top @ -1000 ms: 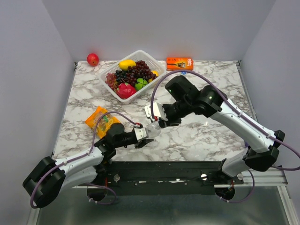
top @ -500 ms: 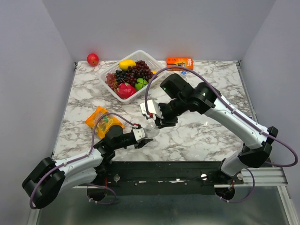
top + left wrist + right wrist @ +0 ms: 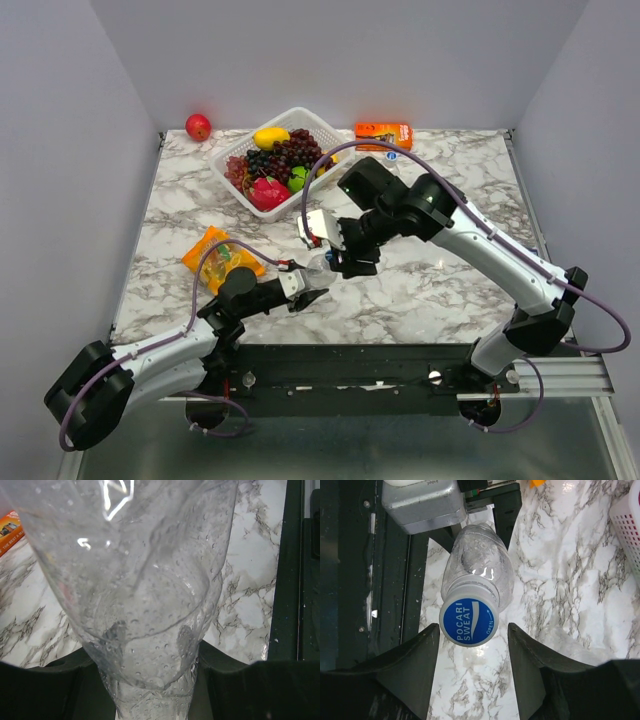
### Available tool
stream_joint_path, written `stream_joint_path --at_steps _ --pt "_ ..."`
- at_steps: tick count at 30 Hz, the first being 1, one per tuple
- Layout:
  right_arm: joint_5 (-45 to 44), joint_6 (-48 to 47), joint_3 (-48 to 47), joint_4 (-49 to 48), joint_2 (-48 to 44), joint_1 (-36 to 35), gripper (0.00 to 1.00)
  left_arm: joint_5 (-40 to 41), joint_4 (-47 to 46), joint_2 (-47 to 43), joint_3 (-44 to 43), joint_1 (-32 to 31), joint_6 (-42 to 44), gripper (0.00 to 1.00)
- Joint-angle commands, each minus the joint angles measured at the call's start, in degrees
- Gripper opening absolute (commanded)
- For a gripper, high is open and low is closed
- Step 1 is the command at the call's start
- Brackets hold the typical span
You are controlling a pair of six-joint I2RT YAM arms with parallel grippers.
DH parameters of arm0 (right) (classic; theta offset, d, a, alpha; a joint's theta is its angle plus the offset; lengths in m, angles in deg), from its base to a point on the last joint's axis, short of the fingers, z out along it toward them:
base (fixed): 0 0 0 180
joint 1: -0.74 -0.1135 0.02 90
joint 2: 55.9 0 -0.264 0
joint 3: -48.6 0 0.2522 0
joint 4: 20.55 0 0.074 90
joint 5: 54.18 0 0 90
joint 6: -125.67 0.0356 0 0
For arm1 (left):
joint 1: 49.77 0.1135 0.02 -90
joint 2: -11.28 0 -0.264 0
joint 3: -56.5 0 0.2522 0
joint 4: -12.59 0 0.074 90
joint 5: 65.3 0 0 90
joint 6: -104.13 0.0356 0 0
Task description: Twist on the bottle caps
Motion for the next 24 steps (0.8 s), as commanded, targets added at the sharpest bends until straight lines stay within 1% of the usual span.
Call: stream_joint_path --at_steps 1,4,7,10,11,13,14,18,21,22,24 --pt "-3.67 1.44 -0.73 2.53 -1.89 -0.28 0.64 -0.18 -0.49 -1.07 -1.37 0.13 -0.93 0.0" --pt "-8.32 2.84 1.9 1.05 -4.0 -0.11 0.65 -0.97 0.12 -1.16 -1.28 0.13 -0.14 0.0" --pt "-11.05 3.37 0.51 0.42 -4.63 0.33 0.71 -1.85 0.47 -0.9 -1.28 0.22 0.22 0.0" --pt "-12.81 4.6 -4.76 0.42 -2.17 0.42 0.85 -2.73 0.82 -0.55 -1.37 0.22 0.39 0.0" --pt "-12.29 4.87 -6.6 0.51 -1.47 0.42 0.93 -2.91 1.09 -0.37 -1.54 0.22 0.3 0.0" --pt "-9.49 4.87 -11.51 1.29 0.56 0.33 0.99 -3.17 1.88 -0.28 -1.81 0.22 -0.13 0.0" --pt "-6.0 4.52 -12.76 1.74 1.17 0.33 0.99 -3.35 2.23 -0.11 -1.98 0.31 -0.14 0.0" --pt "-1.31 4.43 -14.35 2.35 2.58 0.25 1.0 -3.7 2.93 -0.02 -2.25 0.4 -0.31 0.0" --pt "3.34 0.58 -14.44 6.56 3.9 -0.28 1.0 -3.96 3.11 0.34 -2.42 0.57 -0.57 0.0" --pt "4.22 -1.96 -14.44 9.36 4.51 -1.07 0.99 -3.7 3.11 0.33 -2.51 0.66 -0.84 0.0" --pt "4.67 -2.78 -14.26 10.88 4.95 -1.69 1.0 -3.53 3.11 0.42 -2.51 0.66 -1.36 0.0"
